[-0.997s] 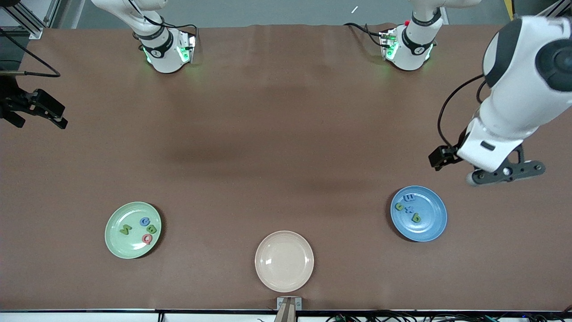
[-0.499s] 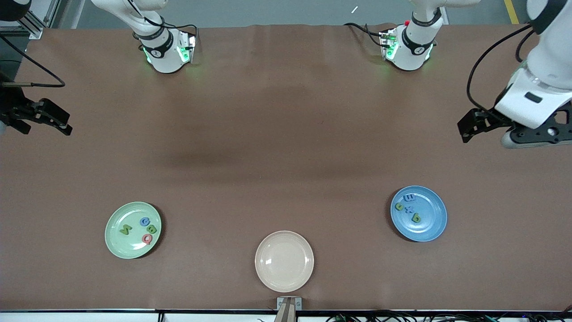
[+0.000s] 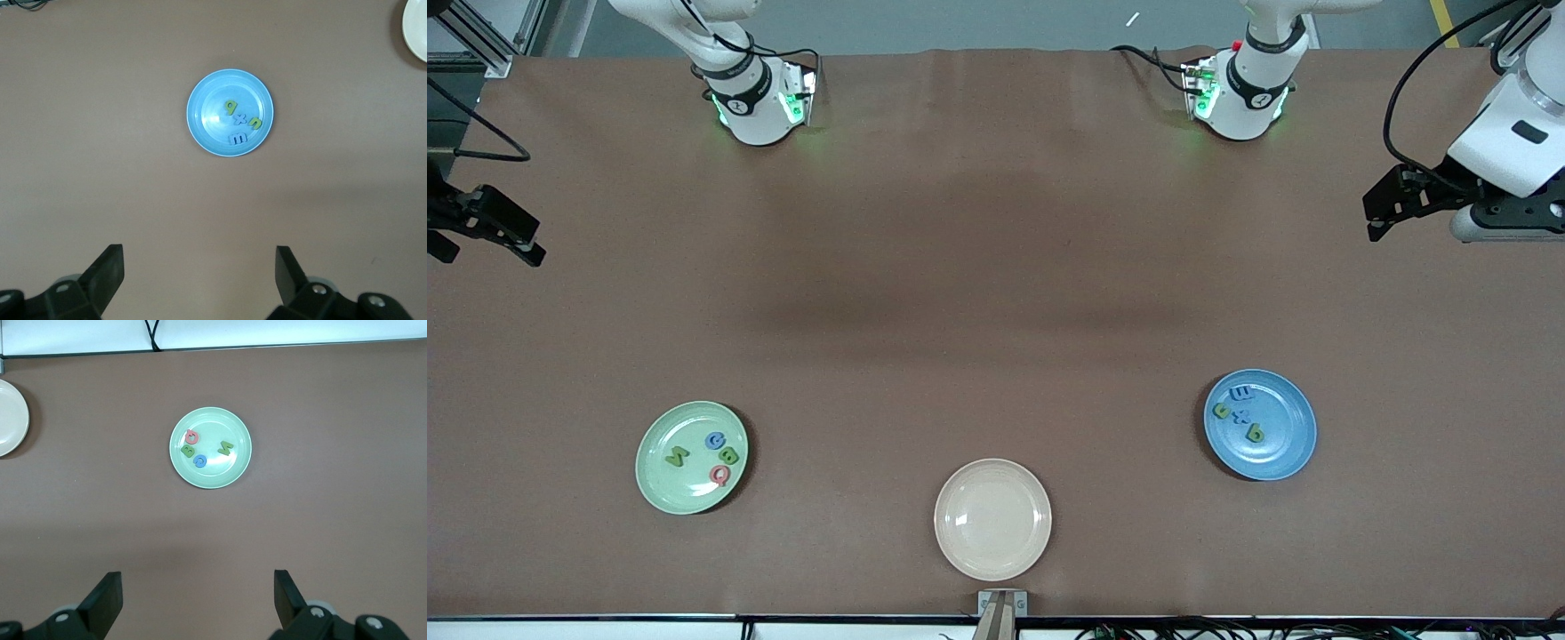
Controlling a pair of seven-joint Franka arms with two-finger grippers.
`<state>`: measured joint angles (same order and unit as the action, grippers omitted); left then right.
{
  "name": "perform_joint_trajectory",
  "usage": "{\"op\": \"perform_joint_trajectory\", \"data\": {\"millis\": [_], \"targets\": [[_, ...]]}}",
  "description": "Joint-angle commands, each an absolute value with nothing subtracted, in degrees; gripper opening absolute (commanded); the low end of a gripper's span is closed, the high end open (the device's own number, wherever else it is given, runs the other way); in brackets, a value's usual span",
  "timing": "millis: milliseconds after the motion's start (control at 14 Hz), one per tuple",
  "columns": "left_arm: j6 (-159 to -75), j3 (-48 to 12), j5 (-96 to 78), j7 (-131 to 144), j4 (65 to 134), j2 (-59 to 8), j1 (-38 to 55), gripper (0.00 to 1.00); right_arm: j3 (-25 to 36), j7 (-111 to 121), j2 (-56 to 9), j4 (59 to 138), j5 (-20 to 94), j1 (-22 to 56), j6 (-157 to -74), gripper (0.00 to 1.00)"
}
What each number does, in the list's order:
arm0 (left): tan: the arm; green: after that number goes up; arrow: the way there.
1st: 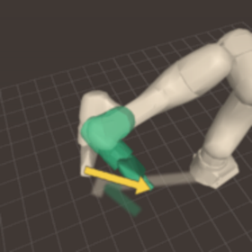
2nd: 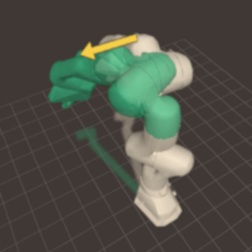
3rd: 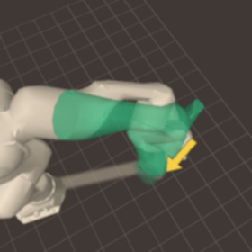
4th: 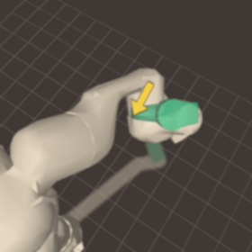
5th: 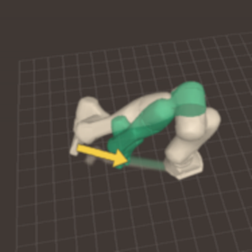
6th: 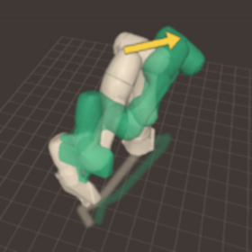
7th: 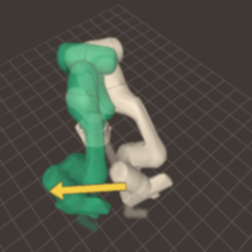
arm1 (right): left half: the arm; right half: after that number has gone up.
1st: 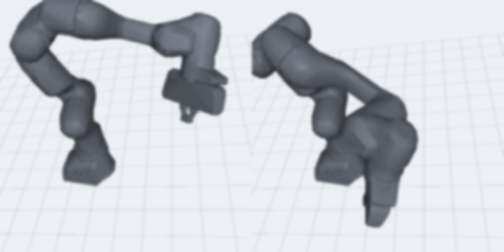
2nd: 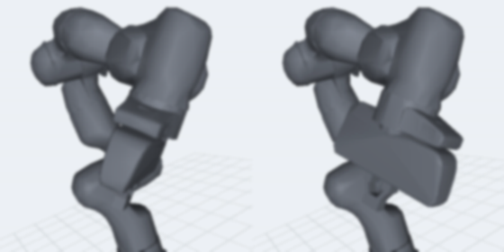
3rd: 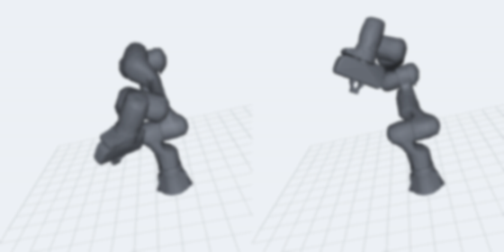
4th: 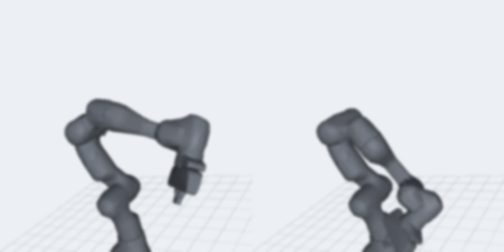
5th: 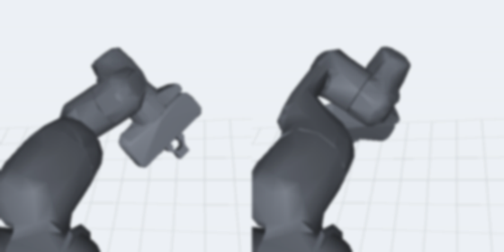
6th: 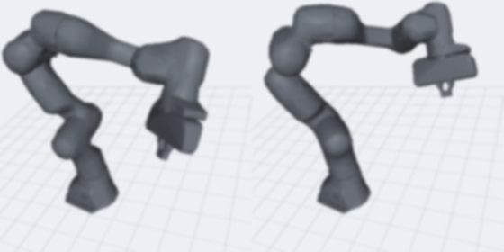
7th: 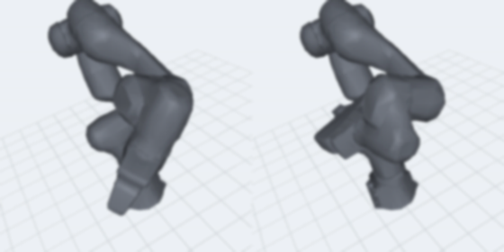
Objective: Sort upper and lower case letters into plates
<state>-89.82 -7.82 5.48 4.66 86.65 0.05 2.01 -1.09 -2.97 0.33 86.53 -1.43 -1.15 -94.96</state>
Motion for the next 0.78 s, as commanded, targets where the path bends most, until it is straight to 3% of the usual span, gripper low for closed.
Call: {"op": "perform_joint_trajectory", "data": {"millis": [0,712], "targets": [[-89.56,-7.82,5.45,2.47,88.15,2.02,1.5,1.0,-1.49,-3.25,0.35,86.04,-1.14,-1.93,-94.57,1.0],[-89.65,-2.28,4.66,2.29,88.24,3.69,3.44,1.0,-1.49,-3.25,0.35,86.13,-1.14,-1.93,-94.57,1.0]]}}
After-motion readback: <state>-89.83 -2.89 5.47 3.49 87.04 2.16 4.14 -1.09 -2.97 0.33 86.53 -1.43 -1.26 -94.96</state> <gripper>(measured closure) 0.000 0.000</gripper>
